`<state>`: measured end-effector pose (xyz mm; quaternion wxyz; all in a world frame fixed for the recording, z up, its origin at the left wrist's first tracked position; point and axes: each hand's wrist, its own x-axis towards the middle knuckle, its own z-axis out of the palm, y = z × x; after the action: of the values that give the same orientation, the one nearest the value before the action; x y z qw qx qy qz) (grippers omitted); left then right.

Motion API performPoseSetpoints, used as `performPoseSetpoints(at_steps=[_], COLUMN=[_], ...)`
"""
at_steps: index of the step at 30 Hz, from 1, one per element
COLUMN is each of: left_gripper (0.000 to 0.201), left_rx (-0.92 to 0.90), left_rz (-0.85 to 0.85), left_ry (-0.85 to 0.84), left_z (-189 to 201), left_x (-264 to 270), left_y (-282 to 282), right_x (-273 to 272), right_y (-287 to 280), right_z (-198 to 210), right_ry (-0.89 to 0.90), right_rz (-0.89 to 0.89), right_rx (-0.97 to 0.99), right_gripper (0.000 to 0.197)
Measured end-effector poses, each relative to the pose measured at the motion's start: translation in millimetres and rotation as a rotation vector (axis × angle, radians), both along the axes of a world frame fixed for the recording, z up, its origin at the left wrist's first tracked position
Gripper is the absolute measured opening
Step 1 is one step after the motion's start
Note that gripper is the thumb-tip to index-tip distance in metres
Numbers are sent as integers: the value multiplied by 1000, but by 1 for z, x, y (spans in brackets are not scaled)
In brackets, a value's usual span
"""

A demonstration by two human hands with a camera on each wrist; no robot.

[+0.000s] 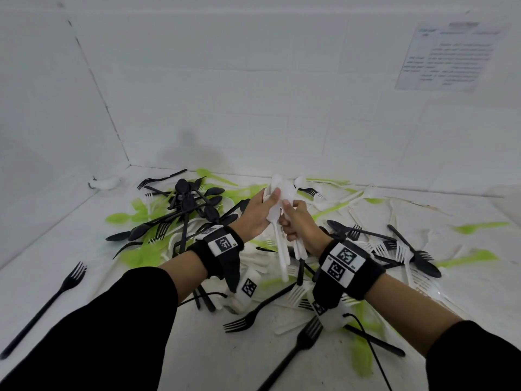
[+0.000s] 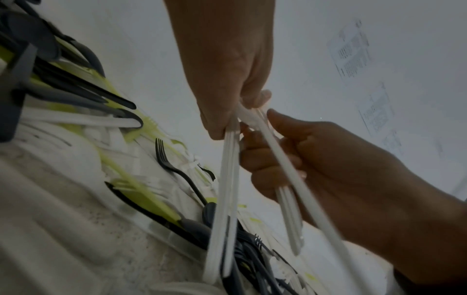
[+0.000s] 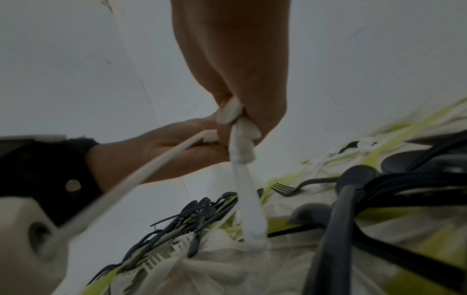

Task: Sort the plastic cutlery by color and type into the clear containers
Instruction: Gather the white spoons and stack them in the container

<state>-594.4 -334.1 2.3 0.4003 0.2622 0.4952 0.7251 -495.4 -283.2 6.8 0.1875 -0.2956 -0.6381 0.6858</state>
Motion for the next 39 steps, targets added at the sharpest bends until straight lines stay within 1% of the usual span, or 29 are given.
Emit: performPoseSetpoints(at_steps=[2, 3, 5, 7, 8, 10, 12, 13, 15, 18, 20, 21, 22, 24, 26, 29, 32, 34, 36, 38, 39], left_gripper=[26, 28, 23, 21, 22, 27, 34, 33, 21, 8, 9, 11, 13, 13, 18, 24, 19, 17, 18, 18, 19], left_rx=[12, 11, -6, -18, -18, -47, -108, -137, -155, -149, -141, -142, -151, -167, -165, -163, -138, -148, -130, -109, -88], left_rz=[16, 47, 160, 264, 284, 278, 202, 165, 133, 177, 205, 213, 222, 244, 251, 231, 208, 206, 211, 241, 259], left_ry=[-22, -40, -49, -24, -18, -15, 5, 14, 16, -2, -16, -13, -7, -1, 0, -16, -44, -33, -51, -83, -95], left_z=[-2, -3, -5, -7, -7, -5, -2, -1, 0, -3, -6, -7, -8, -7, -6, -3, -1, 0, 0, 2, 3], left_x=[-4, -7, -13, -18, -20, -19, -14, -12, -10, -13, -15, -16, -16, -15, -14, -10, -4, -1, -3, -7, -9], left_y=[-2, -2, -2, -1, 0, 2, 3, 4, 4, 3, 0, 0, -1, -3, -2, 0, 5, 6, 5, 3, 2], right_x=[2, 4, 8, 10, 11, 10, 8, 6, 5, 9, 13, 14, 14, 13, 12, 9, 3, -1, -1, 1, 2], right_y=[5, 8, 13, 14, 13, 9, 5, 3, 0, 1, 3, 4, 5, 8, 11, 16, 12, 7, 4, 3, 3], right_z=[-1, -2, -5, -7, -8, -8, -9, -10, -10, -10, -8, -8, -7, -6, -5, -4, -6, -8, -8, -6, -6], right_ry=[29, 40, 39, 14, -3, -24, -46, -61, -75, -38, -40, -62, -102, -175, -196, -223, -246, -235, -234, -252, -241], right_rz=[-42, -57, -51, 9, 40, 50, 35, 35, 38, 59, 90, 102, 105, 84, 38, 35, 115, 143, 167, 187, 201], right_rx=[17, 45, 133, 222, 263, 334, 418, 471, 536, 500, 471, 501, 582, 814, 920, 972, 1027, 1016, 1032, 1060, 988], right_gripper=[15, 16, 14, 14, 15, 22, 28, 26, 23, 23, 20, 21, 25, 38, 41, 40, 37, 33, 30, 31, 32])
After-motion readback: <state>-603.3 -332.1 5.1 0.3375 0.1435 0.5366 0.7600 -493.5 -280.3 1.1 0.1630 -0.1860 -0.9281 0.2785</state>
